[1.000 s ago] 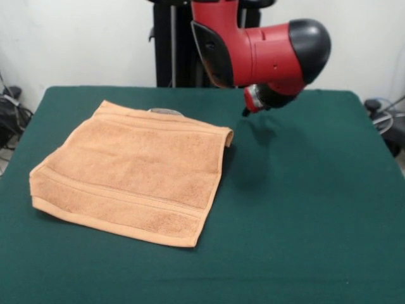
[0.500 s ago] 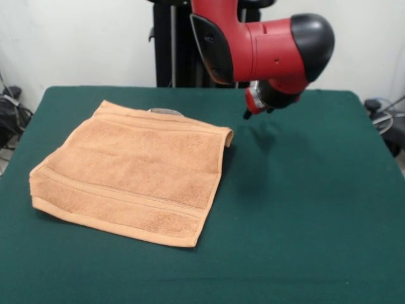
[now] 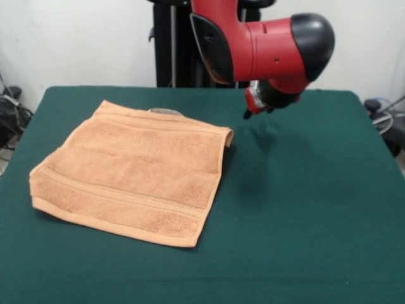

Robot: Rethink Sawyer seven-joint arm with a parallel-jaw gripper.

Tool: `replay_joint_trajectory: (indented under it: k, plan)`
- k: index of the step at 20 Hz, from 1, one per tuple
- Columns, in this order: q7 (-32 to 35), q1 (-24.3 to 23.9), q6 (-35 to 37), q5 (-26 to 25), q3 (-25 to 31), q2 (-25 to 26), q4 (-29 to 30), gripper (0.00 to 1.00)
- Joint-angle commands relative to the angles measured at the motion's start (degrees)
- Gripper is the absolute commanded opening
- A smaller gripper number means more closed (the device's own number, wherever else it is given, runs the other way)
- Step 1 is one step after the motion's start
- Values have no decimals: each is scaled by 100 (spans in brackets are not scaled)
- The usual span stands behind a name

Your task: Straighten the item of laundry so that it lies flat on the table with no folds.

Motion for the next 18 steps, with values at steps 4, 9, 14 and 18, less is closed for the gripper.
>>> replay_joint_trajectory:
  k: [4, 9, 14, 18]
  plan:
    - [632, -28, -467, 276, 458, -171, -136, 100]
    - [714, 19, -243, 353, 409, -499, -53, 100]
    - [809, 54, 18, 458, 312, -818, 25, 100]
    - [795, 65, 22, 489, 249, -1038, 182, 100]
